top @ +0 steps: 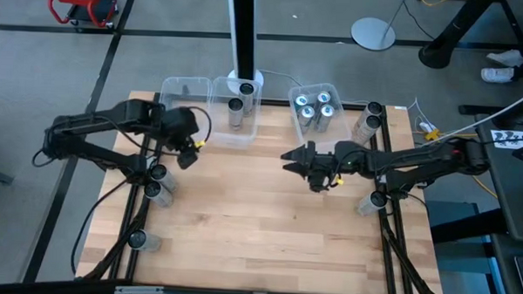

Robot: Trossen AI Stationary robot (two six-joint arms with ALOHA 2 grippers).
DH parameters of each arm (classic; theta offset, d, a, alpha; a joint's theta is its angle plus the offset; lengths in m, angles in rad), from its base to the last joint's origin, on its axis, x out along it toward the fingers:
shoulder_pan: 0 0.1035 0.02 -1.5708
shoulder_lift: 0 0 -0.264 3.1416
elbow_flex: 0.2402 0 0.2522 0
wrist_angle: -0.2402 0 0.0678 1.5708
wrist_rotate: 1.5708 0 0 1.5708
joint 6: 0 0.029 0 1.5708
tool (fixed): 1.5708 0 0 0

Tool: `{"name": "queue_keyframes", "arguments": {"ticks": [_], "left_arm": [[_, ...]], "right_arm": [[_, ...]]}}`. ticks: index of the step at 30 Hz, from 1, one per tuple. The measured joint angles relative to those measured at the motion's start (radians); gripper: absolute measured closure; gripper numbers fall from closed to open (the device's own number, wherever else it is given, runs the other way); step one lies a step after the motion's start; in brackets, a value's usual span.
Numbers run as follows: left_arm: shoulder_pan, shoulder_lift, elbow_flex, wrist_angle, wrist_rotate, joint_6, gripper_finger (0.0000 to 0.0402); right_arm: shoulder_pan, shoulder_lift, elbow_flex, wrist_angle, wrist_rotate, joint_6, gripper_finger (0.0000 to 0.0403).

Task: Sort soda cans
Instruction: Put the bottom left white-pink soda can into the top center transparent bin

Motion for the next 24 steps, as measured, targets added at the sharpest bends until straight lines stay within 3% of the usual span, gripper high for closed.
{"name": "queue_keyframes", "arguments": {"ticks": [7,16,20,24], "left_arm": [[-0.162,0.000,0.000,-0.066,0.000,-0.148,0.0155],[-0.401,0.018,0.000,0.123,-0.048,-0.203,0.0155],[-0.498,0.076,0.000,0.215,-0.048,-0.220,0.0155],[-0.601,0.179,0.029,0.193,-0.007,-0.303,0.0155]], "right_arm": [[0.000,0.032,0.000,-0.002,-0.001,0.019,0.0061],[0.000,0.039,0.000,-0.004,-0.002,0.020,0.0061],[0.000,0.042,0.000,-0.002,-0.002,0.023,0.0061],[0.000,0.043,0.000,-0.006,-0.002,0.030,0.0061]]}}
